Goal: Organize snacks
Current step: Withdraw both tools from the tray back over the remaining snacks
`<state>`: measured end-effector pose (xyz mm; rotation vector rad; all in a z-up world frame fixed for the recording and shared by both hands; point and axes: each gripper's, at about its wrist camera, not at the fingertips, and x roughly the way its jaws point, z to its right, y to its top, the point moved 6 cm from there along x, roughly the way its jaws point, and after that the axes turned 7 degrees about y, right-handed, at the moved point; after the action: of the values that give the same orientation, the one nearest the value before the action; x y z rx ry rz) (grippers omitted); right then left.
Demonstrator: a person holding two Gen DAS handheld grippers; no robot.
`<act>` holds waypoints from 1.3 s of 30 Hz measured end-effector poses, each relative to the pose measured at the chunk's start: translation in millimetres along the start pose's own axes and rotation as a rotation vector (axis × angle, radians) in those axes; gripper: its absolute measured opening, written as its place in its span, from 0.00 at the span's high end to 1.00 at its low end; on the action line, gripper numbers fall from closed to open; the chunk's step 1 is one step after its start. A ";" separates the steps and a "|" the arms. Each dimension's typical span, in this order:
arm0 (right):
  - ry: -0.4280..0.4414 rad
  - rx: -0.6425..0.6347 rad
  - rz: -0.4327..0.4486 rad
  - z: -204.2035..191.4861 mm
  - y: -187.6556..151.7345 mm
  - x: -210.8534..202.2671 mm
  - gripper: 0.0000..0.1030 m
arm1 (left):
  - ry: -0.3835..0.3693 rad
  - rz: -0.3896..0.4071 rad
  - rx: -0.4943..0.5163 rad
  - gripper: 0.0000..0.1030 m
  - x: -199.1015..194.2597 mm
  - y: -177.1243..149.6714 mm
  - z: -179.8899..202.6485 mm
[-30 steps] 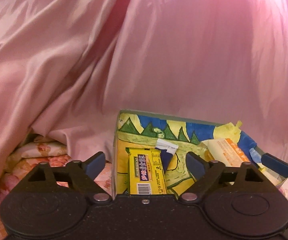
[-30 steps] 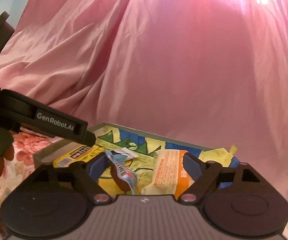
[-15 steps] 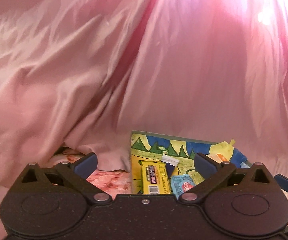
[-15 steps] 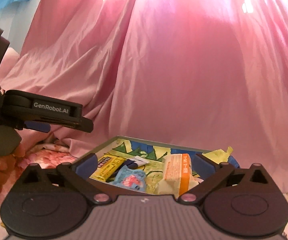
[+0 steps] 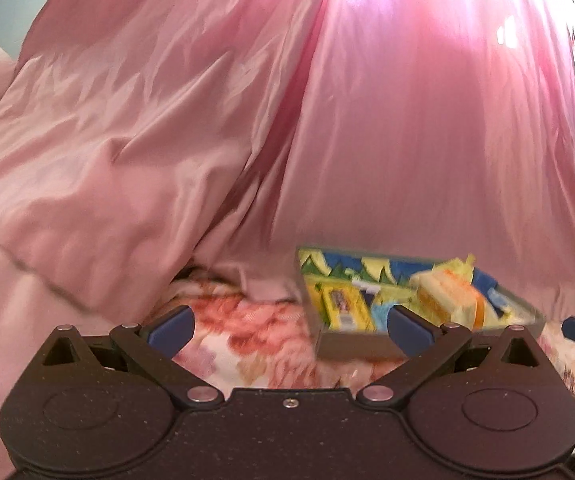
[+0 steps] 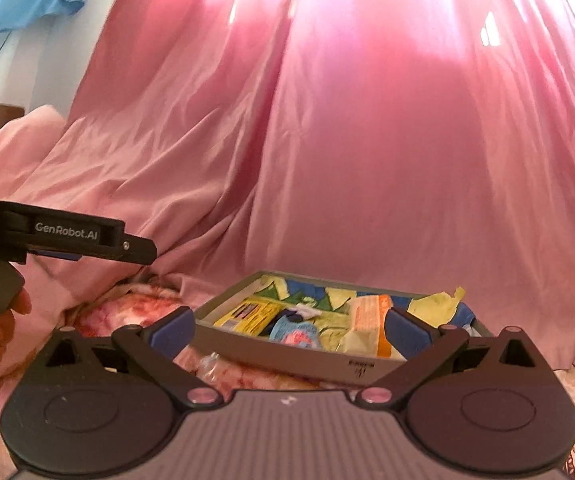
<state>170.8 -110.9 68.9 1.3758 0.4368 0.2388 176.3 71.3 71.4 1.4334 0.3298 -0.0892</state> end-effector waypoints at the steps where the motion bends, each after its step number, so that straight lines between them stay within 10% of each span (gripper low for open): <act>1: 0.006 -0.006 -0.005 -3.4 -2.6 -2.3 0.00 | 0.001 -0.011 0.001 0.01 -1.8 -5.3 -2.6; 39: 0.101 0.030 -0.361 -55.9 -116.9 -21.4 0.00 | 0.022 -0.312 0.143 0.01 -14.9 -117.2 -36.4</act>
<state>117.0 -91.8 -49.4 1.2923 0.7649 0.0046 125.8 88.3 -40.2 1.5150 0.5732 -0.3568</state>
